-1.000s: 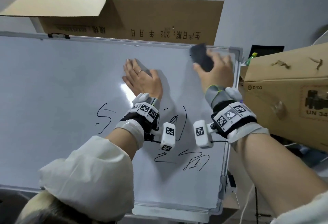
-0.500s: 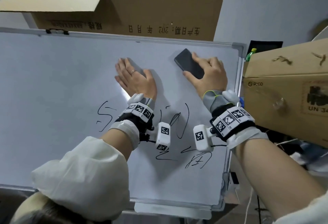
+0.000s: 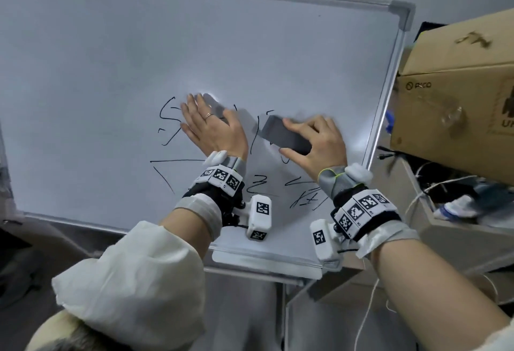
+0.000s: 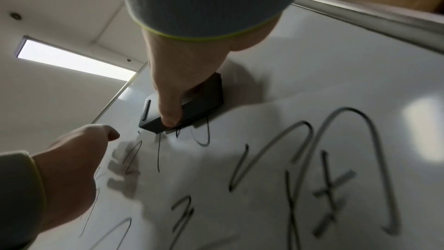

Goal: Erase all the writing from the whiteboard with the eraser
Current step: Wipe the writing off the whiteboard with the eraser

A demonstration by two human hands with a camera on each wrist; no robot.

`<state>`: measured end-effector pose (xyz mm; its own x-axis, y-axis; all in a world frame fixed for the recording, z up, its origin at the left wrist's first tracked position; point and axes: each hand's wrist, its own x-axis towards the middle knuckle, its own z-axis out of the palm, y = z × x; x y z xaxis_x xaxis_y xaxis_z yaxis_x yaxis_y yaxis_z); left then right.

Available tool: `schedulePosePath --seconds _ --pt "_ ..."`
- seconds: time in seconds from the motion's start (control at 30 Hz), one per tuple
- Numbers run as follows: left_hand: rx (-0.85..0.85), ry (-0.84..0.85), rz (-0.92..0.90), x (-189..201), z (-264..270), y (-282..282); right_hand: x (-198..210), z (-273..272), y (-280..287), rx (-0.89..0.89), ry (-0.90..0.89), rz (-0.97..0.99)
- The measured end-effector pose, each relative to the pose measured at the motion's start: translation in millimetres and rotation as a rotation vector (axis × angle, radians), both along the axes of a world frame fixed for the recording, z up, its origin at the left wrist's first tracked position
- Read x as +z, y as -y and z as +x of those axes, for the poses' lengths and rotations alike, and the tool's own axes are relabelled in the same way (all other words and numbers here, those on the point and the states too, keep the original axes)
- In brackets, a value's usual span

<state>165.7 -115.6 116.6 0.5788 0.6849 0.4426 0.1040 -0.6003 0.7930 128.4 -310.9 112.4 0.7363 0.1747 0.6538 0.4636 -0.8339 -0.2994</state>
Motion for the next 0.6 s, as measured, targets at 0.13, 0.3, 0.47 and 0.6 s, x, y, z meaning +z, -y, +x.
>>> schedulePosePath --seconds 0.13,0.3,0.47,0.6 --pt "0.064 -0.047 -0.057 -25 -36 2 -24 -19 5 0.066 -0.039 -0.106" --pt "0.105 -0.084 -0.121 -38 -75 10 12 -7 38 -0.163 0.058 0.038" --pt "0.062 -0.097 -0.194 -49 -92 31 2 -10 52 -0.164 0.055 0.038" --pt "0.133 -0.189 -0.328 -91 -110 35 -64 -40 41 -0.056 0.011 -0.047"
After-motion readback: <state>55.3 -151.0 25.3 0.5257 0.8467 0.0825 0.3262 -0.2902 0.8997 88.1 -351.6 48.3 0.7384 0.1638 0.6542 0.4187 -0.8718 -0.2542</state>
